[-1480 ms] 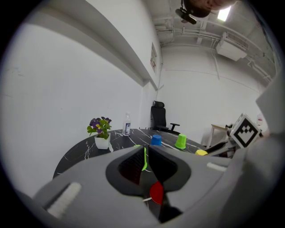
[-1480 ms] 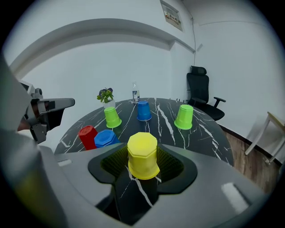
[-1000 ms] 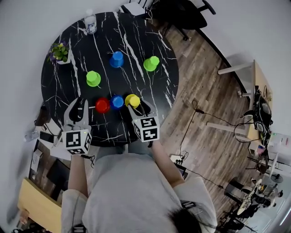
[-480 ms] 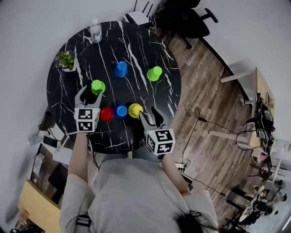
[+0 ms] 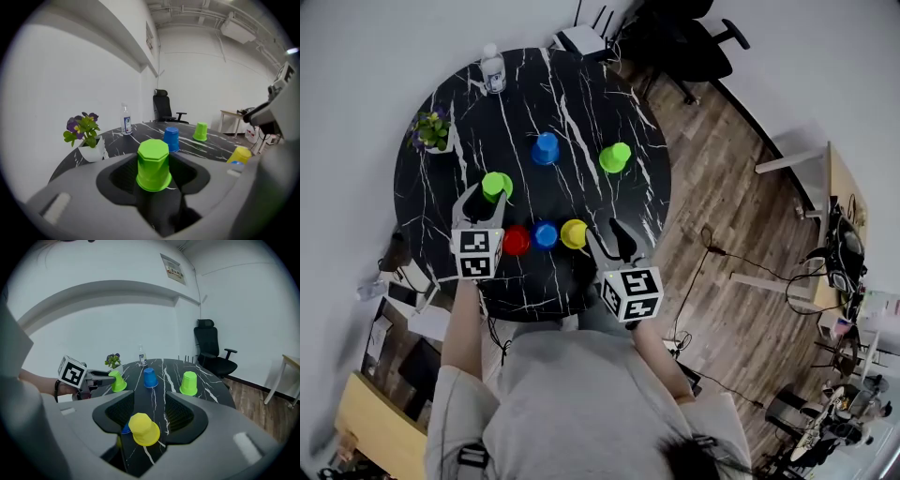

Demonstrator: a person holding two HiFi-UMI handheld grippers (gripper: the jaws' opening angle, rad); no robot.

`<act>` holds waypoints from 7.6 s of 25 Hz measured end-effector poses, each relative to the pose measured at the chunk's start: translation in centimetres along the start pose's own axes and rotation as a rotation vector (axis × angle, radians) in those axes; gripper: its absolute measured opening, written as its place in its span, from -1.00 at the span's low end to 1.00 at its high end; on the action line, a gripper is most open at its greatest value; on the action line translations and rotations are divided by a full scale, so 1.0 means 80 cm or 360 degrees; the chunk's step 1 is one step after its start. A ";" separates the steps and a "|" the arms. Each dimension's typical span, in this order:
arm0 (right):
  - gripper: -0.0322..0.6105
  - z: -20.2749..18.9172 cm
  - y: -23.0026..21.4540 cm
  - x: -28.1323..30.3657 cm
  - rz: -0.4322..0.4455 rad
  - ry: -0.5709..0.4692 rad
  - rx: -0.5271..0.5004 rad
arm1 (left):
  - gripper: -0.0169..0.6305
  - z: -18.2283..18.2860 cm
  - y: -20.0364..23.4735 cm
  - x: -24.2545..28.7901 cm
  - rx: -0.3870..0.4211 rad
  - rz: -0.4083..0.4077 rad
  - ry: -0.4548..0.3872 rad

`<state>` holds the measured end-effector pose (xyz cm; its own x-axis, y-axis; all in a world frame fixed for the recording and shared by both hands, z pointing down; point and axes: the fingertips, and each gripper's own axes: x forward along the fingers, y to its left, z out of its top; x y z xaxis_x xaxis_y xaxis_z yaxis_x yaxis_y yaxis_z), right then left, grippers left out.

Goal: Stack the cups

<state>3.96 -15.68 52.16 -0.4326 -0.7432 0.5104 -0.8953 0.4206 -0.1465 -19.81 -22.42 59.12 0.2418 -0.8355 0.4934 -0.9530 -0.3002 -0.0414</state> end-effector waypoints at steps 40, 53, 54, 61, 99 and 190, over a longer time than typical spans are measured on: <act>-0.26 0.073 0.016 0.062 0.0531 -0.0008 -0.0248 | 0.00 0.041 -0.137 -0.147 -0.0205 0.0017 -0.0201; -0.25 0.103 0.018 0.177 0.0783 0.0147 -0.0472 | -0.71 0.021 -0.084 -0.239 -0.0688 0.0815 -0.0390; -0.24 0.097 0.017 0.186 0.0784 0.0167 -0.0471 | -0.75 0.018 -0.084 -0.246 -0.0706 0.0865 -0.0390; -0.09 0.049 0.008 0.248 0.0721 0.0297 -0.0517 | -0.77 -0.014 -0.109 -0.284 -0.0814 0.1147 -0.0336; -0.31 0.037 0.050 0.019 0.0535 0.0111 -0.0424 | -0.77 0.056 -0.061 -0.219 -0.0326 0.0416 -0.0442; -0.11 -0.004 -0.168 0.190 0.0106 0.0255 -0.0200 | -0.76 0.064 -0.061 -0.257 -0.0395 0.0735 -0.0507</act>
<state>9.42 -32.46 62.15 -0.4593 -0.6235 0.6327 -0.8406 0.5353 -0.0827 -19.20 -6.11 44.70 -0.2001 -0.9617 0.1872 -0.9771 0.2099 0.0337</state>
